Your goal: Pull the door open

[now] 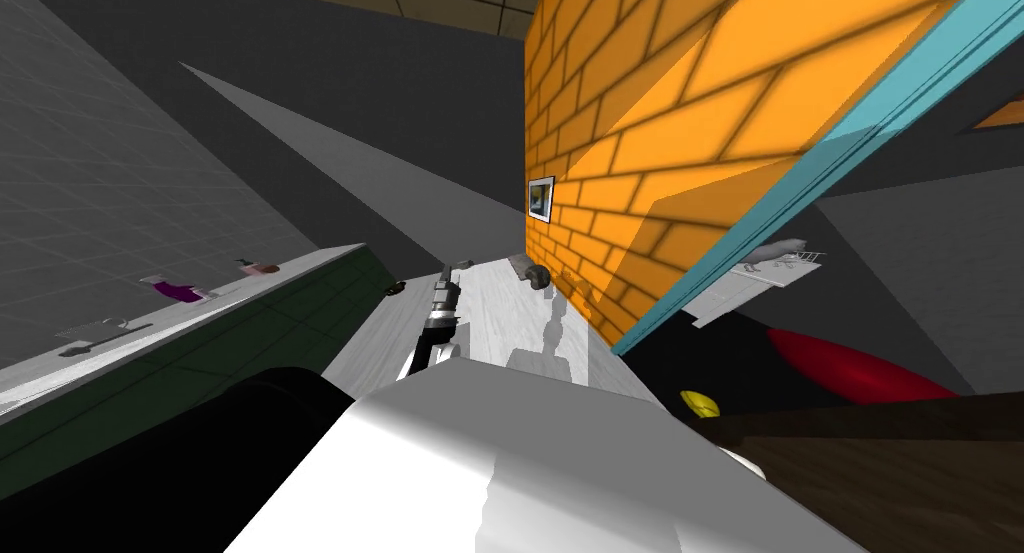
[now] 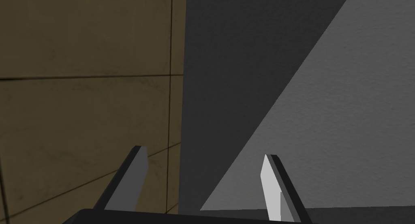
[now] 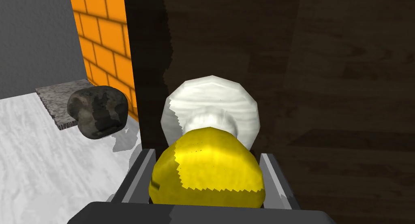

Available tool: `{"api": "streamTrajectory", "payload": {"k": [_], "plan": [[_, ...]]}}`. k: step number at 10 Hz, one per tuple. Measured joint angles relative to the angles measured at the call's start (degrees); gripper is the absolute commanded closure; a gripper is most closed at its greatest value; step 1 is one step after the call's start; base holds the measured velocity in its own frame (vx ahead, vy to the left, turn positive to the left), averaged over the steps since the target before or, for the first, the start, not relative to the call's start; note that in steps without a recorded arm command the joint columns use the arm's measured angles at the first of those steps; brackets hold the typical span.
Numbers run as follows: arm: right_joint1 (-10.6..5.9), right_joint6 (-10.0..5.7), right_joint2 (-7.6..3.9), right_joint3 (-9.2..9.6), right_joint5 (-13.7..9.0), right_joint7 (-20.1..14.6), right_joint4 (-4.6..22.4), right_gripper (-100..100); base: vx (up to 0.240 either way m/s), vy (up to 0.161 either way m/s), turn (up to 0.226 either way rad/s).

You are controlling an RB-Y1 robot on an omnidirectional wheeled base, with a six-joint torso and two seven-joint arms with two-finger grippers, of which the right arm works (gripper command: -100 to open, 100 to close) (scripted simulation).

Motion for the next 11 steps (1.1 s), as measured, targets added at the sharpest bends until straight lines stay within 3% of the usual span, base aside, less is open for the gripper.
{"api": "streamTrajectory", "payload": {"k": [3,5,7,8,9,10,11], "plan": [[-1.55,-2.23,0.69,1.19,1.2,-1.0,3.4,100,-0.164,-0.006,0.027],[-0.57,-2.4,-0.19,1.78,1.7,0.2,0.8,100,-0.161,-0.008,0.031],[-0.48,-3.07,-0.31,2.28,2.2,0.6,0.3,100,-0.097,-0.017,0.031],[-1.45,-3.05,0.16,2.61,2.6,0.2,2.2,100,-0.146,-0.025,0.039],[-0.58,-1.88,-0.71,2.85,2.8,0.9,-0.4,100,-0.145,-0.026,0.024],[-0.96,-1.57,-0.68,3.21,3.2,1.0,0.1,100,-0.18,-0.053,0.035],[-0.64,-1.0,-1.12,3.65,3.7,1.4,-1.1,100,-0.169,-0.031,0.034]]}}
